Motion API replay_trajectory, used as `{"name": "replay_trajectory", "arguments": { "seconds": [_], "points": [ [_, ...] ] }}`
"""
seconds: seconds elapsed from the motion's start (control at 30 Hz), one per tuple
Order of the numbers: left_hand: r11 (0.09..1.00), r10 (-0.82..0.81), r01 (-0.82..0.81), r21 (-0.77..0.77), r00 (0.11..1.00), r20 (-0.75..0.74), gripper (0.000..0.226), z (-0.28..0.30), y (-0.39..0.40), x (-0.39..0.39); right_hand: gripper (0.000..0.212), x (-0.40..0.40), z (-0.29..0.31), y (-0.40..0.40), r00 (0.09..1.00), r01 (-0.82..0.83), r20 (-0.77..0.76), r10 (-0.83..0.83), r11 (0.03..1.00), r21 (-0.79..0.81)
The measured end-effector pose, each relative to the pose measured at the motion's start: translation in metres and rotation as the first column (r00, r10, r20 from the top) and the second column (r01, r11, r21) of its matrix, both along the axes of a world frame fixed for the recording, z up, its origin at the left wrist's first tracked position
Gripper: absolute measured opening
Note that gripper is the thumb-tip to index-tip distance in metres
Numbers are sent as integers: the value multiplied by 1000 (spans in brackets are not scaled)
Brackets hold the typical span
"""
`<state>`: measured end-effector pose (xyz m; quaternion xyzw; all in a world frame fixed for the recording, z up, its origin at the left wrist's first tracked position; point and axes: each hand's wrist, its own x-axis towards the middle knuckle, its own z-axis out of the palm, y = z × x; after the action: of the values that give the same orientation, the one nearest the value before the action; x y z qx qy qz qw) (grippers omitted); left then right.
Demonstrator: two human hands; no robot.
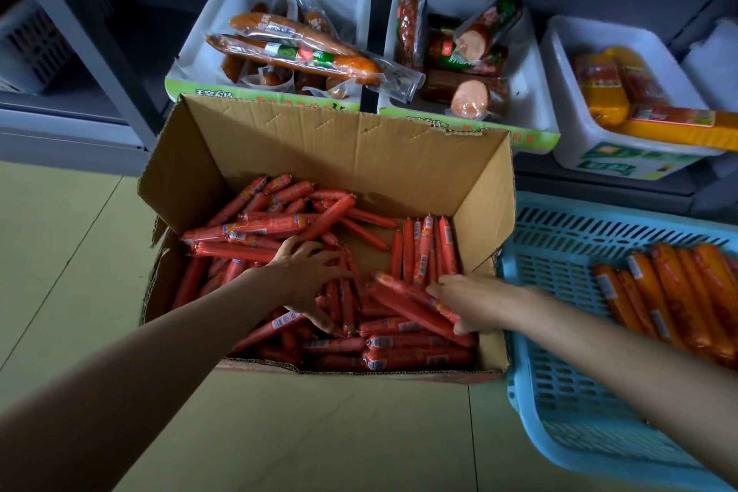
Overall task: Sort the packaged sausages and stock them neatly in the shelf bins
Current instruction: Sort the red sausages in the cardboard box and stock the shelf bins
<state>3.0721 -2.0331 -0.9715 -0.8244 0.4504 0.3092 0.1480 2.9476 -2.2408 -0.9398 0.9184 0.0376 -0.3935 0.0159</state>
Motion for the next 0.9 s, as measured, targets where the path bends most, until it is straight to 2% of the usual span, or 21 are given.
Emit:
{"name": "replay_trajectory", "arguments": {
  "seconds": [0.07, 0.13, 0.23, 0.33, 0.43, 0.53, 0.67, 0.77, 0.83, 0.9],
  "points": [
    [1000, 0, 0, -5, 1000, 0, 95, 0, 0, 0, 52, -1, -4, 3, 999, -35, 21, 36, 999, -31],
    [1000, -5, 5, -16, 1000, 11, 94, -1, 1, 0, 60, -1, -8, 7, 998, -56, 27, 57, 997, -53],
    [1000, -5, 6, -30, 1000, 10, 94, 0, 1, 0, 64, 6, -7, 3, 1000, 21, -6, -21, 1000, -10],
    [999, -3, 4, -41, 1000, 6, 95, -2, 1, 0, 37, 12, -5, -6, 996, 92, -22, -91, 995, 45],
    [998, -5, 5, -55, 1000, 2, 94, -3, 2, 1, 15, 15, 6, -16, 983, 167, 65, -174, 981, 102],
    [999, -12, 12, -52, 1000, 8, 94, -3, 1, 1, 12, 23, 29, -20, 929, 235, 230, -290, 942, 238],
    [999, -6, 6, -37, 1000, 6, 94, -2, 1, 1, 14, 37, 59, -11, 770, 196, 456, -446, 846, 495],
    [1000, -7, 7, -31, 1000, 4, 94, -1, 1, -1, 13, 45, 73, -3, 682, 150, 442, -582, 703, 695],
    [999, -10, 10, -31, 1000, 7, 94, 0, 3, -2, 12, 46, 77, 1, 691, 156, 375, -618, 635, 757],
    [999, -6, 6, -40, 1000, 8, 94, 1, 4, -4, 15, 43, 80, 6, 749, 152, 360, -556, 673, 724]
  ]
}}
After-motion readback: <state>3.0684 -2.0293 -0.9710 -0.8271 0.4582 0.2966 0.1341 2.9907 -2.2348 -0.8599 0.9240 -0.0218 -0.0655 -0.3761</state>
